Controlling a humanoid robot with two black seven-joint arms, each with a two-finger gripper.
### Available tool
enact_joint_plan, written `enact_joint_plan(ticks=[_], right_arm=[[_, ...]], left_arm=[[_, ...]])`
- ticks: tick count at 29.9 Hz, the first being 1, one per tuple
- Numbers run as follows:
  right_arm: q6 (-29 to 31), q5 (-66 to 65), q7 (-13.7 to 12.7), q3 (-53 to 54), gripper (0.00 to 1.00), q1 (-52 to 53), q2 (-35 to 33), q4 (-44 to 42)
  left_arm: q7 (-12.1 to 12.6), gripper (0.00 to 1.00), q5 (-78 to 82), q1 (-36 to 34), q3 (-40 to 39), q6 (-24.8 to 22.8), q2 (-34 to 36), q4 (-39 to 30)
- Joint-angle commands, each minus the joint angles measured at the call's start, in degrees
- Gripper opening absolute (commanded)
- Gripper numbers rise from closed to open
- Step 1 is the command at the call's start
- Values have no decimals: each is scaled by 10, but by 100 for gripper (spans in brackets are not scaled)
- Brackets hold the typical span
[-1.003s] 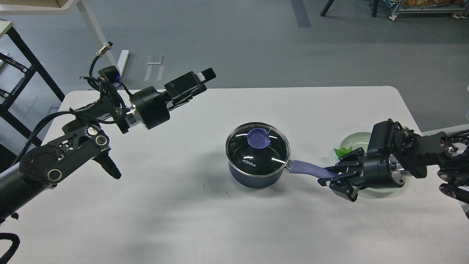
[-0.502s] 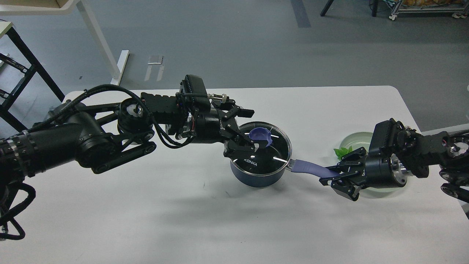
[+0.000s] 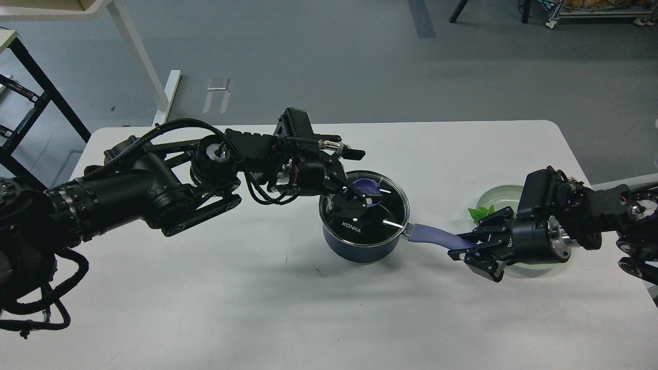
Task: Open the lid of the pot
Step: 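Reach the left gripper over the pot and grasp the lid's purple knob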
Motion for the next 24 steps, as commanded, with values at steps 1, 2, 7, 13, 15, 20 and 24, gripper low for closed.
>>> enact_joint_plan(ticks=[1, 2, 7, 13, 15, 20, 24], right_arm=[[0, 0, 0, 0, 29, 0, 0, 0], [0, 0, 0, 0, 29, -1, 0, 0], [0, 0, 0, 0, 29, -2, 0, 0], [0, 1, 0, 0, 30, -3, 0, 0], [0, 2, 0, 0, 30, -3, 0, 0], [0, 2, 0, 0, 30, -3, 0, 0], [0, 2, 0, 0, 31, -3, -1, 0]], left_arm=[[0, 99, -3, 1, 0, -3, -7, 0], [0, 99, -3, 1, 1, -3, -7, 0], [0, 99, -3, 1, 7, -3, -17, 13], [0, 99, -3, 12, 11, -1, -21, 23], [0, 99, -3, 15, 11, -1, -21, 26], [0, 98, -4, 21, 11, 0, -21, 27], [0, 94, -4, 21, 11, 0, -22, 26]])
